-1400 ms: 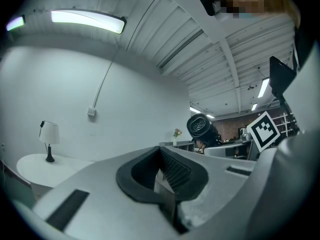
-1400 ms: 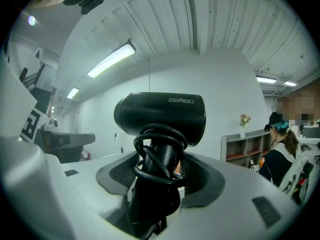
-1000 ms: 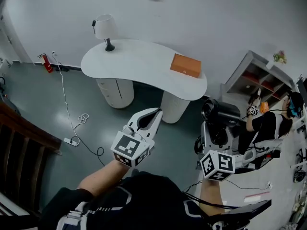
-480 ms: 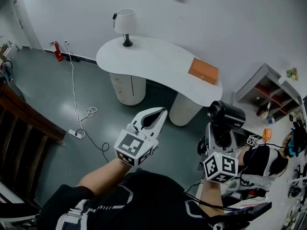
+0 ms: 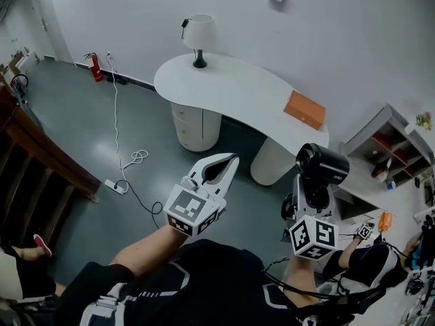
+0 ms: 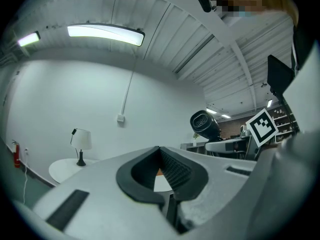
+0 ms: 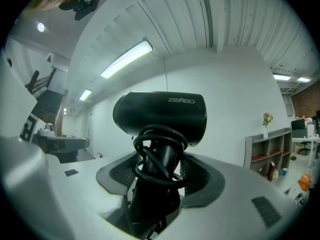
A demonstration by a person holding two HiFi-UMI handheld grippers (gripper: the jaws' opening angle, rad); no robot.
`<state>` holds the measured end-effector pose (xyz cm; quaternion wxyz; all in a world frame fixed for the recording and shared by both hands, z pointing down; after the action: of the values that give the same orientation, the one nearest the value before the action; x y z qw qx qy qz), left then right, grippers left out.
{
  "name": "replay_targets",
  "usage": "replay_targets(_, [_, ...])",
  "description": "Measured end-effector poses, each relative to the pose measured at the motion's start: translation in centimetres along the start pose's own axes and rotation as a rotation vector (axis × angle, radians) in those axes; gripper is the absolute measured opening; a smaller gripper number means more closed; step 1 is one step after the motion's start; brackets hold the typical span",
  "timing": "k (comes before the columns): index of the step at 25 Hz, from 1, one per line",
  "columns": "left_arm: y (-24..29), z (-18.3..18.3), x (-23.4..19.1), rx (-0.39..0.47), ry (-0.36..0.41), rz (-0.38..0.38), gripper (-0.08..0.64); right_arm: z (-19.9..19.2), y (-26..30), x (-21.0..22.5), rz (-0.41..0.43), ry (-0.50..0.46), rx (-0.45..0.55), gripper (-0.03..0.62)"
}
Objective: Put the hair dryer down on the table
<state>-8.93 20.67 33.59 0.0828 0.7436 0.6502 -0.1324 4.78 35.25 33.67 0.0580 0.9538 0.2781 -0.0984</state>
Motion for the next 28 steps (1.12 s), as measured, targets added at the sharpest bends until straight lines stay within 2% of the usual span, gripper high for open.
replay_targets(14, [-1.2, -0.2, -4.0, -0.002, -0.020, 0.100, 0.005, 0.0, 4.1, -3.9, 0.121, -0.005, -0.002, 0.268])
replay_targets(22, [2.5, 0.5, -6.6, -0.015, -0.008, 0.153, 0.005, -0.1, 9.5, -3.3, 0.190, 0.004, 0.008, 0.268])
replay_targets(28, [6.2, 1.4, -8.4, -0.014, -0.001, 0.165, 0.005, 0.2, 13.6, -2.0, 0.208, 0.003, 0.021, 0.268])
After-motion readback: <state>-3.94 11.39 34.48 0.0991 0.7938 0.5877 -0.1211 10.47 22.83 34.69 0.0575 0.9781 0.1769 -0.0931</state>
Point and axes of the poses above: the fingertips, and each gripper's own axes: y forward along the fingers, x to its right, z out of its top, the point moved 1 cm from there along -y, backward along the fingers, and after that the axes turned 14 degrees about -y, right-handed, at the moved point
